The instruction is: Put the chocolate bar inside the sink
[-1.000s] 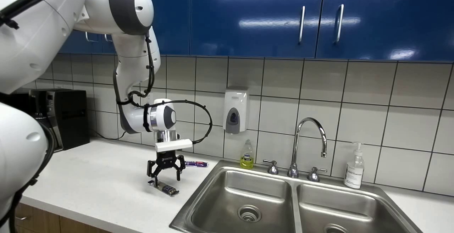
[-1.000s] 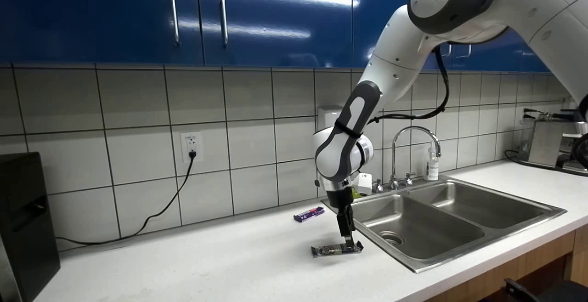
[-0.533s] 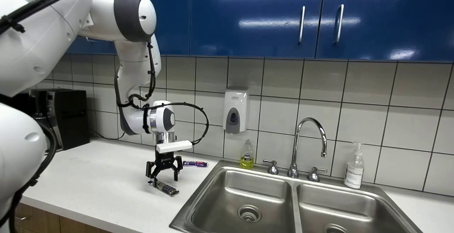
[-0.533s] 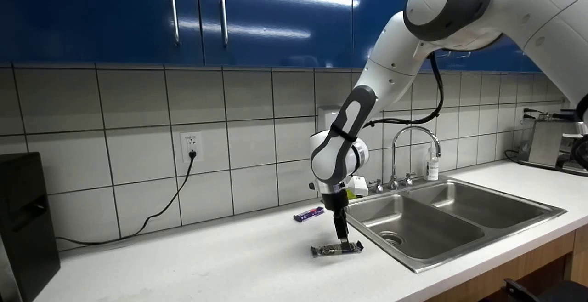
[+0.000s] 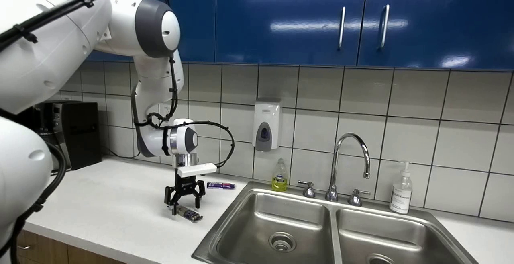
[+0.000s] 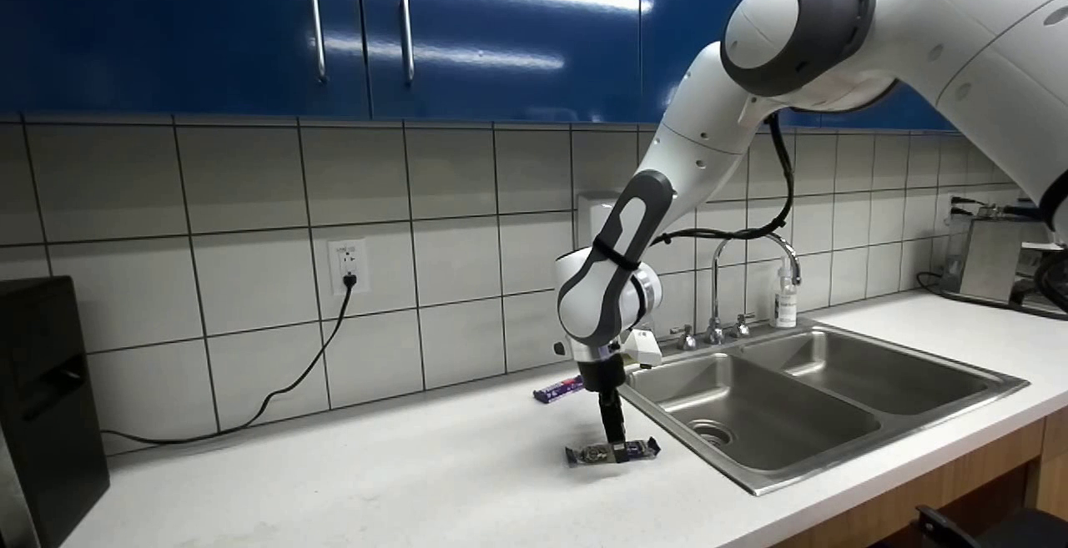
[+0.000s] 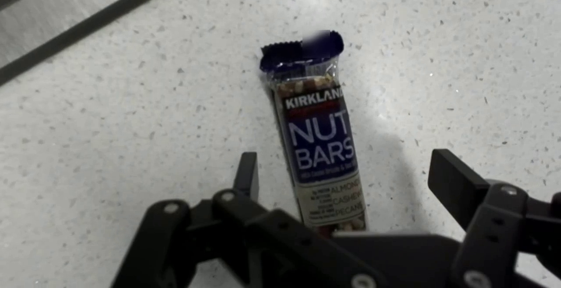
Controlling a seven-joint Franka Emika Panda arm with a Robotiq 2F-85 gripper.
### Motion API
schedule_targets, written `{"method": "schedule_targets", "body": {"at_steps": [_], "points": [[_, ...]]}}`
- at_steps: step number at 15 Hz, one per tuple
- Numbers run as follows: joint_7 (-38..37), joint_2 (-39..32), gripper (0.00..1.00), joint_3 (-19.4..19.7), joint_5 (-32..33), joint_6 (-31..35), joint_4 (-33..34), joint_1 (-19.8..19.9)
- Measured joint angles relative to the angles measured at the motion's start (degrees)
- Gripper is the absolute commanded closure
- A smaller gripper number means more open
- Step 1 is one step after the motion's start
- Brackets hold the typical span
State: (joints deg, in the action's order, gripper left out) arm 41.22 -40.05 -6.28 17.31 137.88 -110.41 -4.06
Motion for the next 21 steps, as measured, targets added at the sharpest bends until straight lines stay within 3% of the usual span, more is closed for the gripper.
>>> {"method": "schedule_targets", "body": {"at_steps": [9,10,11,19,21], "points": [[0.2,-1.7,0.01,0.0,0.0,-0.7,2.4,-0.3],[0.2,-2.0,0.26,0.0,0.0,-0.9,2.7,-0.4],[0.2,-2.2,0.26,0.0,0.0,-1.1,2.9,-0.4],[0.2,-2.8,0.88,0.0,0.0,-2.1,4.6,-0.5],[0.2,-2.8,0.92,0.0,0.0,-2.5,4.8,-0.5]]}}
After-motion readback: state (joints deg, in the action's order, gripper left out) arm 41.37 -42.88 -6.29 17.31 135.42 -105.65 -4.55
